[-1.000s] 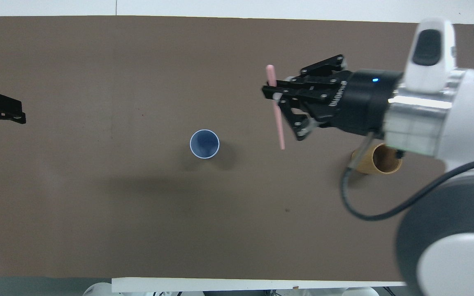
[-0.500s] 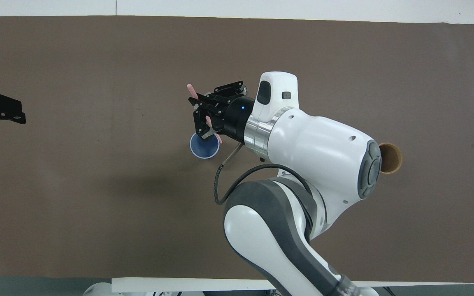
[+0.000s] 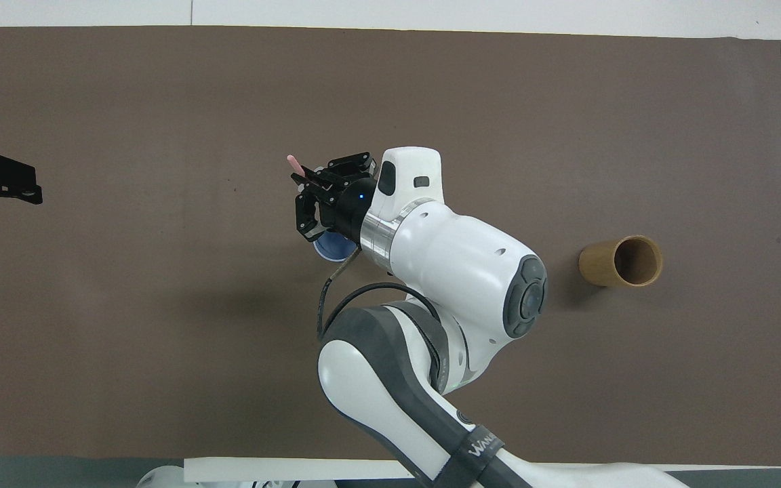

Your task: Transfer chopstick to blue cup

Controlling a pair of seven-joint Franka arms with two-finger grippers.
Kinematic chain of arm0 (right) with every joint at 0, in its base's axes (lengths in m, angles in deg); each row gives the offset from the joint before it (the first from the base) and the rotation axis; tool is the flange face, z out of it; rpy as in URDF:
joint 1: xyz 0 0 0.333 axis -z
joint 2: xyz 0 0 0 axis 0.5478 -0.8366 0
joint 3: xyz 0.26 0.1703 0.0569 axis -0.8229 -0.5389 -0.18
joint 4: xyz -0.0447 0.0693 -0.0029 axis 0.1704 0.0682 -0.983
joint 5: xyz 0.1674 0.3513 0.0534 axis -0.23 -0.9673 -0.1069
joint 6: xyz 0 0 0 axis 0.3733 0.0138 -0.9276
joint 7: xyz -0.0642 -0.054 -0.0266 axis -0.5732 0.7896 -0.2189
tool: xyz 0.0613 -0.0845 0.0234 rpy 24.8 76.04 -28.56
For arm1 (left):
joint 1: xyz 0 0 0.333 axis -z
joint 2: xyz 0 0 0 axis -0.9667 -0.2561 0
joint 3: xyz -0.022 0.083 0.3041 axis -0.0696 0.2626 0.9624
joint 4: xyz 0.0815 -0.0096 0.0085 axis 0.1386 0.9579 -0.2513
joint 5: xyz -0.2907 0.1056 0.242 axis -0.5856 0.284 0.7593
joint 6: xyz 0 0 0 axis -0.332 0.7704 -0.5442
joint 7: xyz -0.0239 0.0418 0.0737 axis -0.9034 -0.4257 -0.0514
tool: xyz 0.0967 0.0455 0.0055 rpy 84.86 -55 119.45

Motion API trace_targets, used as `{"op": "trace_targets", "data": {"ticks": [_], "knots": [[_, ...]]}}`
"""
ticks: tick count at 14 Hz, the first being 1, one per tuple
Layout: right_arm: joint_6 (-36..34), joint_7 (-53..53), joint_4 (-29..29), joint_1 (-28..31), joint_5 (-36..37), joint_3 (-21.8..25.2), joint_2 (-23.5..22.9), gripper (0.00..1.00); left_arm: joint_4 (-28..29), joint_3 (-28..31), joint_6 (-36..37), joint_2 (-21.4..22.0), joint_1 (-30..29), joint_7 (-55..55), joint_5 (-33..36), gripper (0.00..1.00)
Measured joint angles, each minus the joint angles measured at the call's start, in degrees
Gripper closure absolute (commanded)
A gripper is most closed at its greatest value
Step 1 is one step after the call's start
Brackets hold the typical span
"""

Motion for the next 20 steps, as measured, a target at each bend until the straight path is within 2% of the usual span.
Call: {"op": "trace_targets", "data": {"ticks": [1, 2, 7, 9, 11, 15, 18, 20], "knots": [[0.00, 0.03, -0.03, -0.15, 0.00, -0.02, 0.00, 0.06, 0.00, 0.00, 0.00, 0.00, 0.00, 0.00, 0.00, 0.00], [0.00, 0.03, -0.07, -0.21, 0.00, -0.02, 0.00, 0.01, 0.00, 0.00, 0.00, 0.00, 0.00, 0.00, 0.00, 0.00], [0.00, 0.02, 0.24, 0.81, -0.16, 0.25, 0.00, 0.01, 0.00, 0.00, 0.00, 0.00, 0.00, 0.00, 0.01, 0.00], [-3.68, 0.02, 2.00, 2.79, -0.14, 0.40, 0.05, 0.01, 0.00, 0.00, 0.00, 0.00, 0.00, 0.00, 0.01, 0.00], [-15.09, 0.06, 5.09, 7.76, 1.91, 0.96, 0.32, 0.01, 0.00, 0.00, 0.00, 0.00, 0.00, 0.00, 0.01, 0.00], [-39.64, 0.19, 12.16, 21.88, 15.89, 1.40, 0.57, 0.01, 0.00, 0.00, 0.01, 0.00, 0.00, 0.00, 0.01, 0.00], [-48.63, -1.17, 15.20, 27.33, 27.99, 1.53, 0.73, 0.01, 0.00, 0.00, 0.01, 0.00, 0.00, 0.00, 0.01, 0.00], [-55.41, -8.78, 16.34, 29.34, 35.74, 1.54, 1.77, 0.01, 0.00, -0.01, 0.01, 0.00, 0.00, 0.00, 0.01, 0.00]]}}
